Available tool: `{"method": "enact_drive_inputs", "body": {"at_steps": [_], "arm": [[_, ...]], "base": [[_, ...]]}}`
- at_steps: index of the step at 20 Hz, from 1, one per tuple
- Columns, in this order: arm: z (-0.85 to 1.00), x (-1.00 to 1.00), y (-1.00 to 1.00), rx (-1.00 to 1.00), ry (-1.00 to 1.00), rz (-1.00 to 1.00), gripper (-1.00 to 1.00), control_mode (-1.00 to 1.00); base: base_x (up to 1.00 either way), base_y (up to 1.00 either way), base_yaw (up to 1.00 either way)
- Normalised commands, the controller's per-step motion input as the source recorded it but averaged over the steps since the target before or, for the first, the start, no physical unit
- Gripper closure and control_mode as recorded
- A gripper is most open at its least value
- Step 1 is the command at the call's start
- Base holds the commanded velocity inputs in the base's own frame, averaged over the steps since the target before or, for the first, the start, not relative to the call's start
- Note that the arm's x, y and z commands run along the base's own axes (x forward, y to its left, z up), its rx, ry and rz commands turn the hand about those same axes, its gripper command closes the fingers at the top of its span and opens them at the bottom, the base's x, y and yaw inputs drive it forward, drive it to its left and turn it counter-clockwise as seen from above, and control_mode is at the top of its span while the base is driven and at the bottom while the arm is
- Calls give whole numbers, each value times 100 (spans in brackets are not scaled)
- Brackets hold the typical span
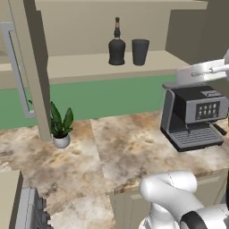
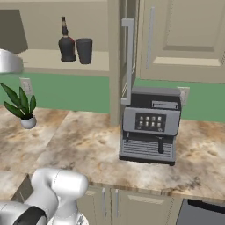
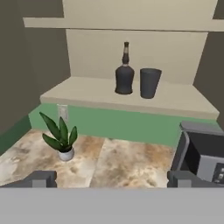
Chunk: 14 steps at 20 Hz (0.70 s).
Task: There is a bowl on the dining counter. Grab a lemon wedge from the fridge and place it in the bowl. Then get the liquor bottle and glass cup from the cabinet and place them next to the bowl.
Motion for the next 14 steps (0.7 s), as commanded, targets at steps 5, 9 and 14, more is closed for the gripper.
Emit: {"method": "enact_drive_inputs", "body": {"at_steps": [5,9,14], "arm": [[10,86,31,0,0,-5,-100,-100],[0,80,38,0,0,-12,-100,-100],[0,96,15,0,0,-15,-100,-100]], "base": [[0,0,0],[0,0,0],[0,0,0]]}}
